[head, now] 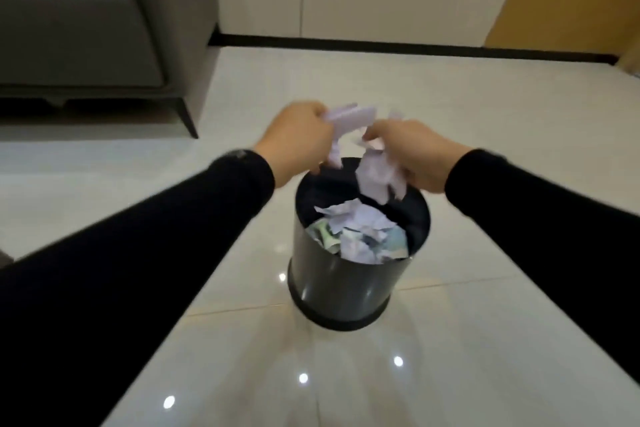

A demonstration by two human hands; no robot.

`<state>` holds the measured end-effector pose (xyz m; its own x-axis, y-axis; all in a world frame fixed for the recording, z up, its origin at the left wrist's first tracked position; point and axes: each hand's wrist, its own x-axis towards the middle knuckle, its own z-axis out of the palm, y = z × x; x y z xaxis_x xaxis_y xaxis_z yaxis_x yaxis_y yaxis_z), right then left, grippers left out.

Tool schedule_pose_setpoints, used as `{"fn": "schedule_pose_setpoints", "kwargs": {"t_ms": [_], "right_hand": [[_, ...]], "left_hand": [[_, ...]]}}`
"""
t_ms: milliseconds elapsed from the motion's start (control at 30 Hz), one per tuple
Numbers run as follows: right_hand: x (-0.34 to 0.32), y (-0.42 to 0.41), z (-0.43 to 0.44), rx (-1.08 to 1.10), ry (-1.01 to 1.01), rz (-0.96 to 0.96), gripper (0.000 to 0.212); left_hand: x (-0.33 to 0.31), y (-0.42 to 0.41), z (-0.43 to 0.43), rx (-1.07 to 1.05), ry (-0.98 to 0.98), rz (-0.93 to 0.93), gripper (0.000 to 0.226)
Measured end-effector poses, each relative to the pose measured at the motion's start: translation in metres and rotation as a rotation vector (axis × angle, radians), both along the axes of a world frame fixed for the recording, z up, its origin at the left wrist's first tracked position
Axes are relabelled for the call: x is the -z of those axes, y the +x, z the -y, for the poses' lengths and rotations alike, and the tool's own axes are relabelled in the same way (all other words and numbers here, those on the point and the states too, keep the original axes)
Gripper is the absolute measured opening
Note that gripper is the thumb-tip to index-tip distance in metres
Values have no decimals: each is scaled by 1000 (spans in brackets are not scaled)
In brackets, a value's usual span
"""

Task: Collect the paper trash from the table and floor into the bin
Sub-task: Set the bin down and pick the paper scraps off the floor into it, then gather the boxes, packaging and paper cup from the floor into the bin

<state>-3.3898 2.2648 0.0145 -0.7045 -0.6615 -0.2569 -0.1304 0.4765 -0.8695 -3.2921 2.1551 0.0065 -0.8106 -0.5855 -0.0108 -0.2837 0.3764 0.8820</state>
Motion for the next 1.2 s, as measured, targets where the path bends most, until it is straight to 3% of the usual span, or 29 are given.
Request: {"fn": "schedule_pose_setpoints", "kwargs": {"t_ms": [67, 133, 233, 300, 333, 400, 467, 567, 667, 800, 967, 1200], "right_hand": [[23, -7, -11, 29, 35, 99, 36], [38, -11, -21, 51, 99, 13, 67], [55, -18, -42, 166, 167, -235, 56], [69, -21, -62, 303, 246, -255, 45], [74, -15, -71, 325, 309, -158, 34], [87, 4, -80, 279, 389, 217, 16], [98, 13, -77, 293, 293, 481, 8], [105, 6, -66, 382, 150, 571, 31], [85, 4, -57, 379, 125, 612, 38], [1, 26, -41, 337, 155, 688, 43], [-178, 51, -17, 284, 118, 761, 36], [-426, 74, 4, 85, 120, 738, 33]], "left_hand": [[24, -9, -15, 60, -6, 152, 36], [37, -5, -18, -10, -28, 254, 51], [44, 8, -9, -105, 36, 272, 34], [46, 17, 1, -173, 61, 250, 28], [48, 20, 6, -195, 63, 239, 30], [53, 24, 17, -231, 36, 240, 37], [58, 29, 26, -261, 15, 249, 37], [62, 41, 37, -293, 7, 256, 35], [40, 64, 45, -369, 25, 241, 32], [-34, 114, 57, -443, 38, 301, 26], [-187, 181, 68, -492, 51, 439, 29], [-440, 231, 49, -736, 169, 224, 26]]}}
